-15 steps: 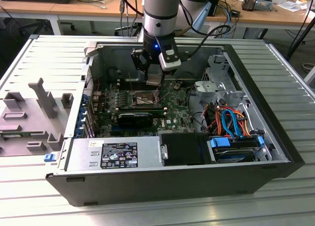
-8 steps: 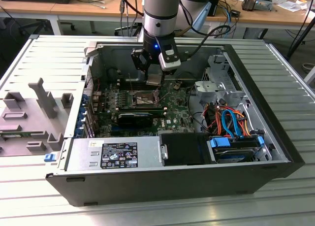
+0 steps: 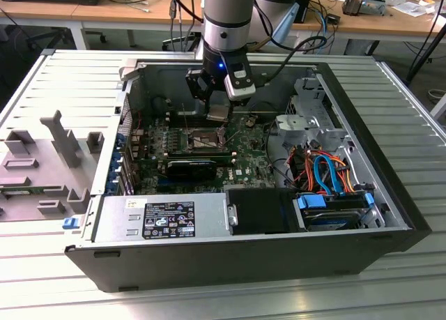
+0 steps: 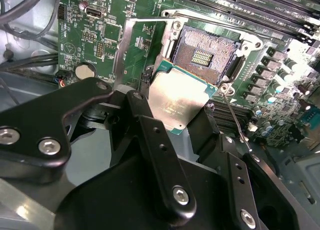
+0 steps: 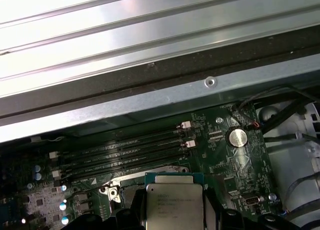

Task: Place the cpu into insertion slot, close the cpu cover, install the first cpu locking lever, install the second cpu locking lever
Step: 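Place the cpu into insertion slot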

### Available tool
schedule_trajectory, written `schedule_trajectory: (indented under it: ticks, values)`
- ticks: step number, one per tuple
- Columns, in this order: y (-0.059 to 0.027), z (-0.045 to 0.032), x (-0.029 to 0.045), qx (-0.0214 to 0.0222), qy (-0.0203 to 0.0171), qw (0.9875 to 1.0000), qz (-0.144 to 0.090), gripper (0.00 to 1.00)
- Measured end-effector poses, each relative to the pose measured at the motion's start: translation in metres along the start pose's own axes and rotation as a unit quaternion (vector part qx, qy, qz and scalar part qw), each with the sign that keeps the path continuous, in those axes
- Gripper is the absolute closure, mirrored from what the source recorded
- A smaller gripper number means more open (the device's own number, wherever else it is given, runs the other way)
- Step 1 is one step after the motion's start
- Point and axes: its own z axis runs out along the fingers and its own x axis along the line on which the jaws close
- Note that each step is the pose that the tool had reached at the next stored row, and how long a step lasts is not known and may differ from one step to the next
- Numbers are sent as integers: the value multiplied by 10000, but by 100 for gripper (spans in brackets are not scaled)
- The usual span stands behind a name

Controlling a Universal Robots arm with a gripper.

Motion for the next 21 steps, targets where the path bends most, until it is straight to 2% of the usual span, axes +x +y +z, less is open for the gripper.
schedule_trajectory:
  ticks: [21]
  values:
    - [0,1,0,-2,-9,9999,101,45]
